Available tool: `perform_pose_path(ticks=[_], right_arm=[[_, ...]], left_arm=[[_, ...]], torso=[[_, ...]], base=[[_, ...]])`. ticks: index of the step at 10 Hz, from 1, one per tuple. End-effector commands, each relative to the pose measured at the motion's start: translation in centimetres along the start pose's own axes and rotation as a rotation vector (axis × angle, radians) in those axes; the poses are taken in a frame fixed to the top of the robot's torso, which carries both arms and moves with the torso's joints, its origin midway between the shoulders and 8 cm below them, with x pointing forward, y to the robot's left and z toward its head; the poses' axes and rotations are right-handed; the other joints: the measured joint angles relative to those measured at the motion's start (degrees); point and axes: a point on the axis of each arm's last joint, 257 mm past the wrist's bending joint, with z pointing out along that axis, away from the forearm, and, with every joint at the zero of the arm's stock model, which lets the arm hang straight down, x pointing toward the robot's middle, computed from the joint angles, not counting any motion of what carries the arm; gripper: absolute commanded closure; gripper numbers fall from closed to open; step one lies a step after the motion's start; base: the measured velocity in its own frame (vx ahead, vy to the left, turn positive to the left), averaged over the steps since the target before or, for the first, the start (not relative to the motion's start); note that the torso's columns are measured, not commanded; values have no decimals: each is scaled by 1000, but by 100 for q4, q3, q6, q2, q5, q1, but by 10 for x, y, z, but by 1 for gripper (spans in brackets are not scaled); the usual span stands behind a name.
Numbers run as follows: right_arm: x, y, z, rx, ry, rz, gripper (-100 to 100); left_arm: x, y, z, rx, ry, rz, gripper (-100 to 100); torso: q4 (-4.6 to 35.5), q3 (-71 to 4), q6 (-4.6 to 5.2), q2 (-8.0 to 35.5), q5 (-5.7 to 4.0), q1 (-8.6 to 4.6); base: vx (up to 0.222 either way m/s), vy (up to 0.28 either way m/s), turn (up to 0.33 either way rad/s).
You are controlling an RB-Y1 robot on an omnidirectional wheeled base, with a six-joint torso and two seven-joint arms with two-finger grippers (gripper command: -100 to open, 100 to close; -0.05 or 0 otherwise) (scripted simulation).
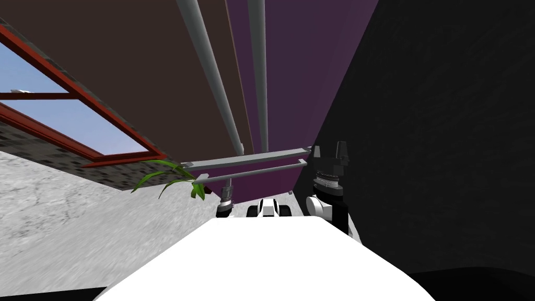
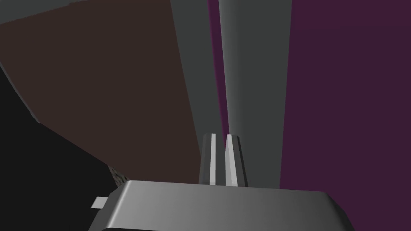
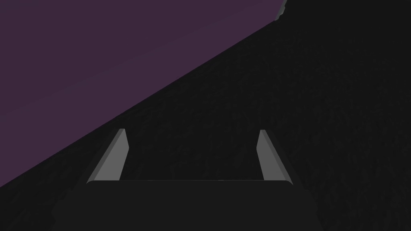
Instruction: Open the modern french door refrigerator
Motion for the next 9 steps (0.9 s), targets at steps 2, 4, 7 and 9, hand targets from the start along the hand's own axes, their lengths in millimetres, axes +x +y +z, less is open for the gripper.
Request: perform_pose_path(ticks=[2,4,7,9], right_arm=[[0,0,0,0,0,0,0],[0,0,0,0,0,0,0],[0,0,0,0,0,0,0],[0,0,0,0,0,0,0]], left_arm=[[22,13,-18,-52,-34,-57,-100],[25,13,-20,-54,-38,-62,-100],[25,16,3,-53,-34,-66,-100],[25,18,18,-52,-31,-68,-100]], torso=[[45,17,-23,44,-32,8],[68,47,-35,100,-44,4],[70,50,-35,104,-45,0],[66,41,-36,91,-45,2]], base=[[35,-19,-16],[26,-5,5],[-17,-10,18],[-23,-6,15]])
